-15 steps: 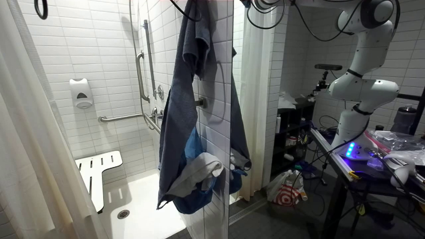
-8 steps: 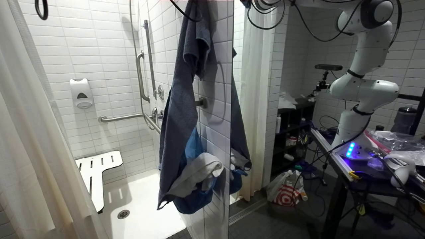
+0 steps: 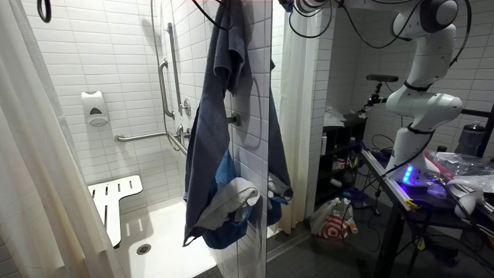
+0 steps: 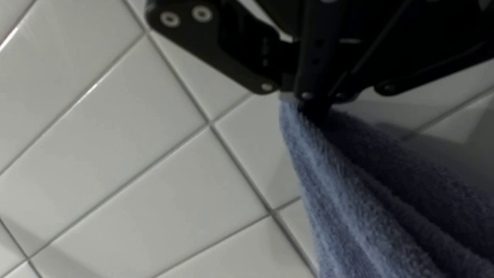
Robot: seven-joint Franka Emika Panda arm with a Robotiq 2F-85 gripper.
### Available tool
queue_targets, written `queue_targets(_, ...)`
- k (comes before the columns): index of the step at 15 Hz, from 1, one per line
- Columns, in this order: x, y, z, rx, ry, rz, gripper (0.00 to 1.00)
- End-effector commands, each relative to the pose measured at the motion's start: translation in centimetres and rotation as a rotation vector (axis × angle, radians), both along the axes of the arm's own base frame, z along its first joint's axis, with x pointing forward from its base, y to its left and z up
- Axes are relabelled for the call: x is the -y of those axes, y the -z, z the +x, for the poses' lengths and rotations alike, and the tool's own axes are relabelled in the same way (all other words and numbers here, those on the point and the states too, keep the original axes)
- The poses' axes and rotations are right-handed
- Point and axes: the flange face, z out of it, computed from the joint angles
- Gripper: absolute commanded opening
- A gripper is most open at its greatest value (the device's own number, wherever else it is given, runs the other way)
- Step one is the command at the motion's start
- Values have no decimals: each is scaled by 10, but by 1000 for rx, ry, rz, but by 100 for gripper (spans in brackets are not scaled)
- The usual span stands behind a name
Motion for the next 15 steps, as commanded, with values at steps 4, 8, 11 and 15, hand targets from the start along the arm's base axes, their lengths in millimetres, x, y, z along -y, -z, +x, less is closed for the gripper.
queue_targets(4, 28, 20, -12, -32, 73, 31, 0)
queue_targets(8, 36, 24, -22, -45, 99, 44, 0)
queue_targets(11, 44, 31, -26, -52, 119, 57, 0)
queue_targets(15, 58, 36, -34, -63, 150, 99, 0)
